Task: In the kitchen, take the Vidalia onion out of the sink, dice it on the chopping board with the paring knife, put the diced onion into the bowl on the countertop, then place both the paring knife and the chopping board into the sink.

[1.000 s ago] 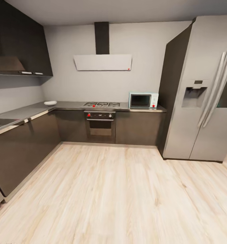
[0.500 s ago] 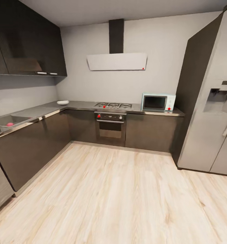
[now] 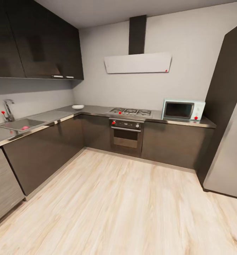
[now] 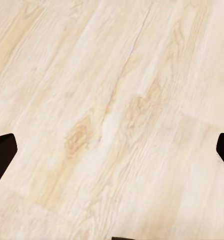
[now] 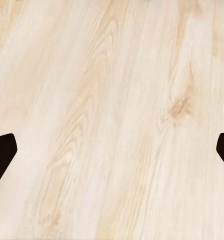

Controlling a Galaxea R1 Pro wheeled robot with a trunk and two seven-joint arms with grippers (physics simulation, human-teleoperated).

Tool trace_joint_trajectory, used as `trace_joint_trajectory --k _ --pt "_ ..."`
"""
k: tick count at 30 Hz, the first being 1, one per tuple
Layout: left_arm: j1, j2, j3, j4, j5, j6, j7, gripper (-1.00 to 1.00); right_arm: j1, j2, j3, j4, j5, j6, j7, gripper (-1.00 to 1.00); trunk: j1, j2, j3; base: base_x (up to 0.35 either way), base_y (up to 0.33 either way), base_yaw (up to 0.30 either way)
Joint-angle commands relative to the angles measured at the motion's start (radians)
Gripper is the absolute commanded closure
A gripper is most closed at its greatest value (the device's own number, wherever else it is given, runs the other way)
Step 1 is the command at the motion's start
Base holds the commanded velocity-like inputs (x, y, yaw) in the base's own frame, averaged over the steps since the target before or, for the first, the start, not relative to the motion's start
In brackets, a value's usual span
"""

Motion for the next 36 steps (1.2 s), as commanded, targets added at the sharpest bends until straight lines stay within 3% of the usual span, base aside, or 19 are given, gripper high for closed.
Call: trace_joint_trajectory --k 1,36 --pt "-0.001 0.000 0.001 0.000 0.002 -0.003 0.000 -1.00 0.000 0.000 0.001 0.000 0.001 -0.003 -0.004 -1.00 0.000 0.000 -0.001 0.263 -0.185 0.258" --pt "-0.001 0.001 0.002 -0.003 0.002 -0.003 0.000 -1.00 -0.001 0.000 0.001 0.000 0.001 -0.003 -0.003 -1.00 0.000 0.000 -0.001 0.262 -0.177 0.257"
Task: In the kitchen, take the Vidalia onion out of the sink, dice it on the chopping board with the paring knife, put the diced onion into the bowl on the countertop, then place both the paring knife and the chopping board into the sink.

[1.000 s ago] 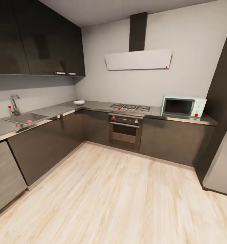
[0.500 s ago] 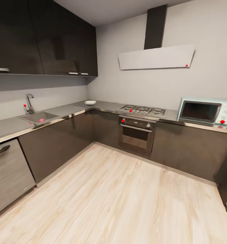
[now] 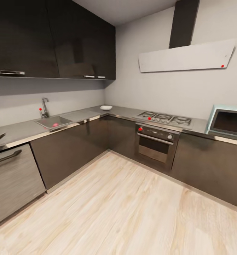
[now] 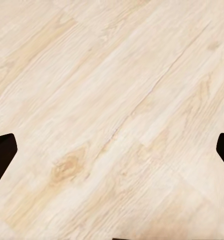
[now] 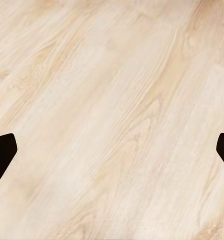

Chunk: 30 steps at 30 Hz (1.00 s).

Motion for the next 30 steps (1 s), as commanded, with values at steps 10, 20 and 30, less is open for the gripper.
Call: trace_joint_trajectory --k 10,20,30 --pt "-0.001 0.000 0.000 0.001 0.002 -0.005 0.000 -1.00 0.000 0.000 0.001 0.001 0.001 -0.003 -0.004 -1.00 0.000 0.000 -0.001 0.100 -0.011 0.257" --pt "-0.001 0.000 0.000 0.001 0.002 -0.005 0.000 -1.00 0.001 0.000 0.001 0.001 0.001 -0.003 -0.004 -1.00 0.000 0.000 -0.001 0.001 0.000 0.258" --pt "-0.001 0.000 0.000 0.001 0.002 -0.005 0.000 -1.00 0.000 0.000 0.001 0.002 0.001 -0.003 -0.004 -1.00 0.000 0.000 -0.001 0.000 0.000 0.258"
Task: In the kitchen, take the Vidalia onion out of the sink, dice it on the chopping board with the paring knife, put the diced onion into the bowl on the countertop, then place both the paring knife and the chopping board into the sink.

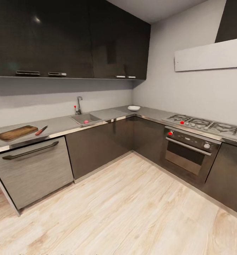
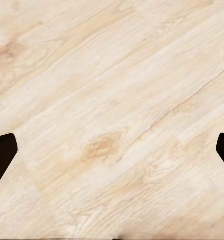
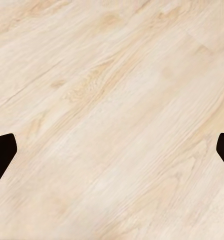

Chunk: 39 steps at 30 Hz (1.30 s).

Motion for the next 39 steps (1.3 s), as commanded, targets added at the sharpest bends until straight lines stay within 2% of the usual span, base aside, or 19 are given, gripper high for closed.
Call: trace_joint_trajectory --k 1,11,39 --pt "-0.001 0.000 0.000 0.001 0.002 -0.003 0.000 -1.00 0.000 0.000 0.001 0.000 0.001 -0.003 -0.004 -1.00 0.000 -0.001 -0.001 0.000 0.000 0.257" --pt "-0.001 -0.001 0.000 0.001 0.002 -0.003 0.000 -1.00 -0.001 0.000 0.001 0.000 0.001 -0.003 -0.004 -1.00 0.000 -0.001 -0.001 0.038 -0.052 0.257" --pt "-0.001 0.000 0.000 0.000 0.002 -0.003 0.000 -1.00 0.000 0.000 0.002 0.016 0.001 -0.003 -0.003 -1.00 0.000 -0.001 -0.001 0.118 -0.134 0.258"
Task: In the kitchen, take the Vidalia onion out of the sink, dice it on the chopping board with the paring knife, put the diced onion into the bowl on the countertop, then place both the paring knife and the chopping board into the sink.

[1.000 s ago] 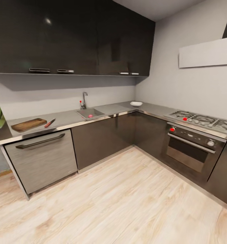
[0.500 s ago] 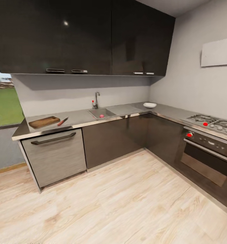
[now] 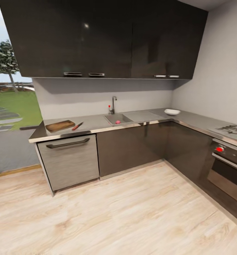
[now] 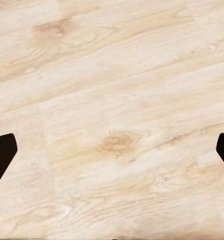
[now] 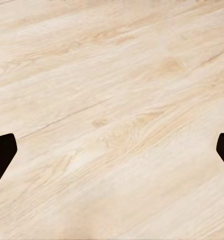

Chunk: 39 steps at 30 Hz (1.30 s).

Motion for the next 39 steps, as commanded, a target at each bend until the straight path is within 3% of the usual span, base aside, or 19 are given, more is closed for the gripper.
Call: trace_joint_trajectory --k 1,39 --pt "-0.001 0.000 0.000 0.001 0.002 -0.003 0.000 -1.00 0.000 0.000 0.000 0.000 0.001 -0.003 -0.004 -1.00 0.000 0.000 -0.001 0.122 -0.099 0.257" --pt "-0.001 0.000 0.000 0.000 0.002 -0.003 0.001 -1.00 -0.001 0.000 0.001 0.000 0.001 -0.003 -0.003 -1.00 0.000 0.000 -0.001 0.033 -0.012 0.257"
